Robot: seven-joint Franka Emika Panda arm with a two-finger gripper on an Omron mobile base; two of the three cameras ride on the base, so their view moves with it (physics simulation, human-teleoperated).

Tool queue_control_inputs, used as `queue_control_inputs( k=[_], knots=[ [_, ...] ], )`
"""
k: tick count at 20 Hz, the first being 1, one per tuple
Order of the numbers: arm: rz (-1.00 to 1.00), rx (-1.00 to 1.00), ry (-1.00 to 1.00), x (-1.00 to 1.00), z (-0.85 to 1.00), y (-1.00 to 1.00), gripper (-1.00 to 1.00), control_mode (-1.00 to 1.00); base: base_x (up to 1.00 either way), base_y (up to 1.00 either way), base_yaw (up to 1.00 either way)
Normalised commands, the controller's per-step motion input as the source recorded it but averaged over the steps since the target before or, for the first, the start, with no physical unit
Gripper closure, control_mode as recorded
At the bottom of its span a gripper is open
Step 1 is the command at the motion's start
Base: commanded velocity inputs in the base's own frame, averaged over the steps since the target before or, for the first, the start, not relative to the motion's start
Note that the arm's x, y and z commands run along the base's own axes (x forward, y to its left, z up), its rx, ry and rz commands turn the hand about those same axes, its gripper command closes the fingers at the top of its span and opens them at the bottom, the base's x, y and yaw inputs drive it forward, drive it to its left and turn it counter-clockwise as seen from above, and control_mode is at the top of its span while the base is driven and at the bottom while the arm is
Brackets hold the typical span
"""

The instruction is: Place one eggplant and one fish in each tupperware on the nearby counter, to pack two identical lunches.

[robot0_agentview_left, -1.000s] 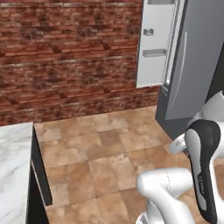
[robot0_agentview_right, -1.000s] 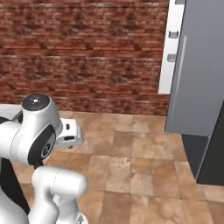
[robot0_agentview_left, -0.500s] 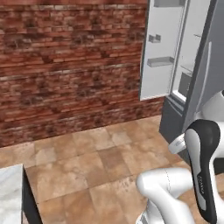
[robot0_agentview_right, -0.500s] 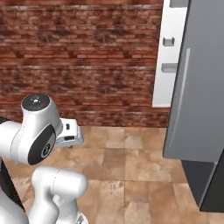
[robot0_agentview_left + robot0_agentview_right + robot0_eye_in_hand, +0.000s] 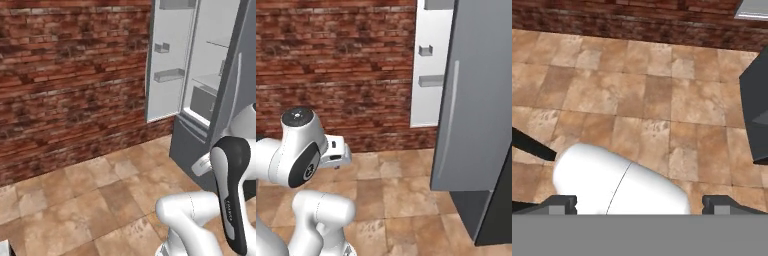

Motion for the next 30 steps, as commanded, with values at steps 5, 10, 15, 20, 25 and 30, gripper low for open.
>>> queue_control_inputs(
  k=[5, 10, 15, 20, 25, 30],
  knots=[
    [0.0, 0.0, 0.0, 0.0, 0.0, 0.0, -1.0, 1.0, 0.65, 0.17, -0.32],
    [0.0, 0.0, 0.0, 0.0, 0.0, 0.0, -1.0, 1.0, 1.0, 0.38, -0.21],
    [0.0, 0.0, 0.0, 0.0, 0.0, 0.0, -1.0, 1.0, 0.79, 0.0, -0.25],
    [0.0, 0.0, 0.0, 0.0, 0.0, 0.0, -1.0, 1.0, 0.41, -0.1, -0.31],
    [0.0, 0.0, 0.0, 0.0, 0.0, 0.0, -1.0, 1.0, 0.59, 0.0, -0.36],
    [0.0, 0.0, 0.0, 0.0, 0.0, 0.0, -1.0, 1.0, 0.71, 0.02, -0.41]
  ],
)
